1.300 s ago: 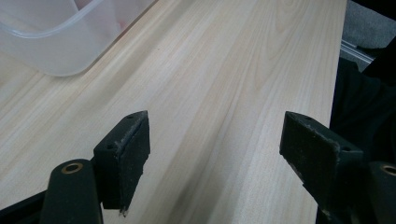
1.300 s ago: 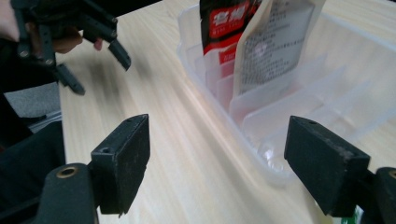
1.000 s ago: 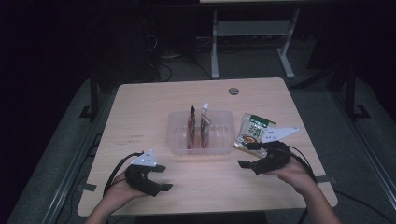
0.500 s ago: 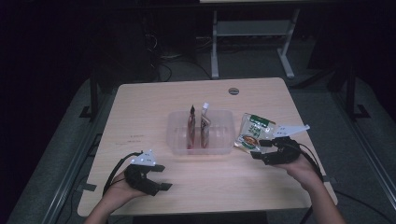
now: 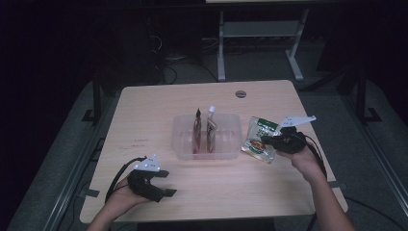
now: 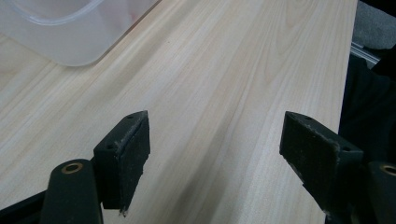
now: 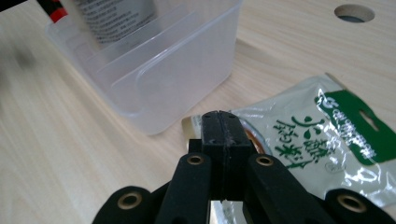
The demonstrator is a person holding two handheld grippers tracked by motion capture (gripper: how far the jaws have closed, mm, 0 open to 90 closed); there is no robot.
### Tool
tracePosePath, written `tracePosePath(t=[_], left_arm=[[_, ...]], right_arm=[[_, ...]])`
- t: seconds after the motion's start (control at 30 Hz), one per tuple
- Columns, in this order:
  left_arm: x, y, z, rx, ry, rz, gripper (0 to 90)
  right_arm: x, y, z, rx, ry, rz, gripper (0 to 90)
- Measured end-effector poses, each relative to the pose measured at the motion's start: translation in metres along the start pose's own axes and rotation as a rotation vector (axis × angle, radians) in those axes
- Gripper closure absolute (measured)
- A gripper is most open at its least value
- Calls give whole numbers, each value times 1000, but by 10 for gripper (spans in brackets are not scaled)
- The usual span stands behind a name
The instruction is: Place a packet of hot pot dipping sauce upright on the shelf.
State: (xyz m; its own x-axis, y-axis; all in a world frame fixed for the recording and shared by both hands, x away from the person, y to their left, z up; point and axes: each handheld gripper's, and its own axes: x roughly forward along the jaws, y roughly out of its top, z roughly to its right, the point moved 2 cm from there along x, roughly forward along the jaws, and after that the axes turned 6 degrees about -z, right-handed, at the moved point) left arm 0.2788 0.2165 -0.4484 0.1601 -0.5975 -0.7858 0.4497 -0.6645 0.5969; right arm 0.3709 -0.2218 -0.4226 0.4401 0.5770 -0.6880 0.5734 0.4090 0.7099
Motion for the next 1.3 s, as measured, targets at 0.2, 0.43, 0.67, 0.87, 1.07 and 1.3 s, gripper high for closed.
tracePosePath(t=[0.2,0.43,0.67,0.87,1.07,1.3], left_arm=[[0,0,0,-2,-1,4,242],[0,-1,-1,-4,-1,5,242],[-1,-2,-1,-5,-1,6,242],[-1,-3,-1,-13,-1,3,242],[0,-3,0,-16,-4,-2,242],[-1,-4,-1,-13,1,-8,242]], right_arm=[[12,12,12,-9,-21,12,899],[33,18,27,14,-56,-21,899],[57,11,34,33,-78,-111,900],[68,3,38,18,-108,-175,900],[73,4,37,-14,-126,-215,900],[73,1,37,-17,-120,-237,900]])
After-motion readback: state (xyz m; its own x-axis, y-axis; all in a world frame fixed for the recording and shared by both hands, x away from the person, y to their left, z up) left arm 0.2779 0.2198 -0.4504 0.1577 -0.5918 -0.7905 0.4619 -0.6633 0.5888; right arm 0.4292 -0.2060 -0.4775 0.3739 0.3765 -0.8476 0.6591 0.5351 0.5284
